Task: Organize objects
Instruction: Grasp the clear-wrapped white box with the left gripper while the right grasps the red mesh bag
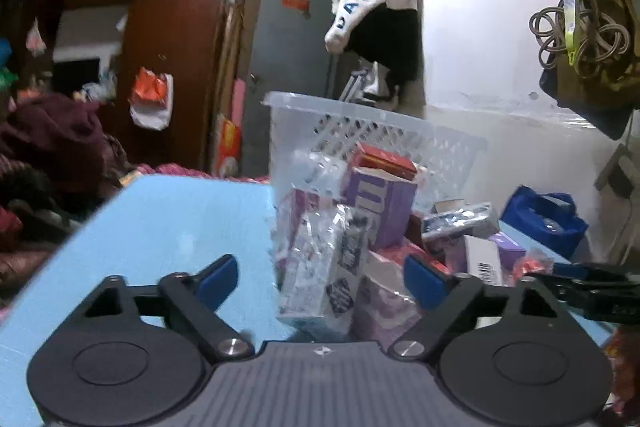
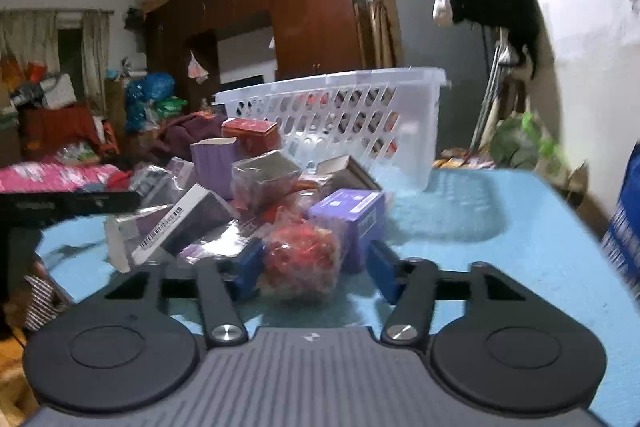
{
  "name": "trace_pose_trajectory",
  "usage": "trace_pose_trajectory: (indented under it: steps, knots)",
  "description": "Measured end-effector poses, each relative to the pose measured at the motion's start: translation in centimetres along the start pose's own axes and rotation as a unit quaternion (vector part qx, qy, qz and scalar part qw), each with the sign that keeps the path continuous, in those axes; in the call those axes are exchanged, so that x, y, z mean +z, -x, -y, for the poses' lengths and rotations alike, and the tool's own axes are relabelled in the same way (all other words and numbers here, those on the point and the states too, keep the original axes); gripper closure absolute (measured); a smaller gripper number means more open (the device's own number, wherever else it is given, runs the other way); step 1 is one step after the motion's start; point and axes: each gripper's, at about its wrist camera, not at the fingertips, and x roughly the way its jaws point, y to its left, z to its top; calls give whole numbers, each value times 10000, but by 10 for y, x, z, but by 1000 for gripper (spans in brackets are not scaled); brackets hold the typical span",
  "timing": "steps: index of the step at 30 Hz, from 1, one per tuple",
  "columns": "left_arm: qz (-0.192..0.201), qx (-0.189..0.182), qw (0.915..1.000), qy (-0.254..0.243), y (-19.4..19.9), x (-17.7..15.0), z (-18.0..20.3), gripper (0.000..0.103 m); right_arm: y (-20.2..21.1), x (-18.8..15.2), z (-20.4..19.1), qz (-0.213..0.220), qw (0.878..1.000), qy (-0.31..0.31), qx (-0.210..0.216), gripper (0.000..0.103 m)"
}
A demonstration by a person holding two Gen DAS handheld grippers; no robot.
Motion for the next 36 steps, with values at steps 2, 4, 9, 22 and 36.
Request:
trace_pose_trajectory:
  steps: [2,4,9,22,36]
  knots:
    - [-20,-34,10000,86,-2,-2,-1,17,1,-5,-1,-21,10000,-53,43,52]
    - [-29,-65,9997,228,-3,-4,-5,17,2,-9,-1,-52,9999,-61,75,55]
    - [78,-246,9960,851,-1,-12,-22,22,6,-15,-5,-40,10000,-6,59,55]
    - [132,38,9996,246,-6,-11,-1,51,15,-15,-9,42,9999,67,-131,55]
    - [658,41,9971,374,17,-5,-13,53,28,-8,2,295,9991,-4,-299,55]
